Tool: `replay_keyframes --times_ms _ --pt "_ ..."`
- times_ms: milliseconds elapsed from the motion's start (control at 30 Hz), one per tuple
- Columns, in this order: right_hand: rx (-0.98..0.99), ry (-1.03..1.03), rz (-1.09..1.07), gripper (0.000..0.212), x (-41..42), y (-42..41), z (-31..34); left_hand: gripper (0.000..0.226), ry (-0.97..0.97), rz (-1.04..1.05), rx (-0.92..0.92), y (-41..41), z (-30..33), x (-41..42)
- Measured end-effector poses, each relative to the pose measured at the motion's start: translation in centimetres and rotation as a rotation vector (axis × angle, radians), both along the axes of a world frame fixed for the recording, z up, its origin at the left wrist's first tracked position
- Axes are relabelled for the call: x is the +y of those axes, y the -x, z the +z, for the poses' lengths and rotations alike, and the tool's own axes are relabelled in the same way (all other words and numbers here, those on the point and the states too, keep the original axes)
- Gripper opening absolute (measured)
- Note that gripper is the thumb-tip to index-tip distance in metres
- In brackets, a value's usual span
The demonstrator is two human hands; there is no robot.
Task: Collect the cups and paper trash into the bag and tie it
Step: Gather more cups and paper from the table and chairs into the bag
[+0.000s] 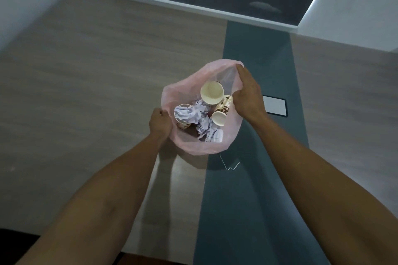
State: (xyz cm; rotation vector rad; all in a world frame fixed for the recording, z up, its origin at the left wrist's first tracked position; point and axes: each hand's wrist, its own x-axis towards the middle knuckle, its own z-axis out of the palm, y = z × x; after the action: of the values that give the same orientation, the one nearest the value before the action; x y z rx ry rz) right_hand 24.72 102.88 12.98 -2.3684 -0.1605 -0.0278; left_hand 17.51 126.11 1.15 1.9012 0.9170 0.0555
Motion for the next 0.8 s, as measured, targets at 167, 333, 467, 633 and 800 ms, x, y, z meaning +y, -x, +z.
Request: replay_keyframes --times_ms 167,333,467,633,800 --pt "-0.051 0.014 -0.028 0.063 -1.0 0.0 0.1 0.025 -0.157 0.069 -0.184 0.2 4.1 0.2" --pt "-0.099 -0.032 -0.002 0.045 -1.4 0.0 0.9 0.023 -0.277 0.086 -0.441 0.1 9.7 1.7" --pt "-0.043 -0.017 0.097 0.038 -0.4 0.7 1.1 0.024 -0.426 -0.055 -0.488 1.2 13.4 3.6" --pt "-0.076 -0.065 0.214 0.05 1.6 3.8 0.5 0.015 -0.472 0.104 -0.414 5.9 14.6 7.6" --pt "-0.02 -0.021 0.37 0.07 4.3 6.7 -0.5 0.038 -0.556 0.028 -0.231 13.7 11.8 9.7"
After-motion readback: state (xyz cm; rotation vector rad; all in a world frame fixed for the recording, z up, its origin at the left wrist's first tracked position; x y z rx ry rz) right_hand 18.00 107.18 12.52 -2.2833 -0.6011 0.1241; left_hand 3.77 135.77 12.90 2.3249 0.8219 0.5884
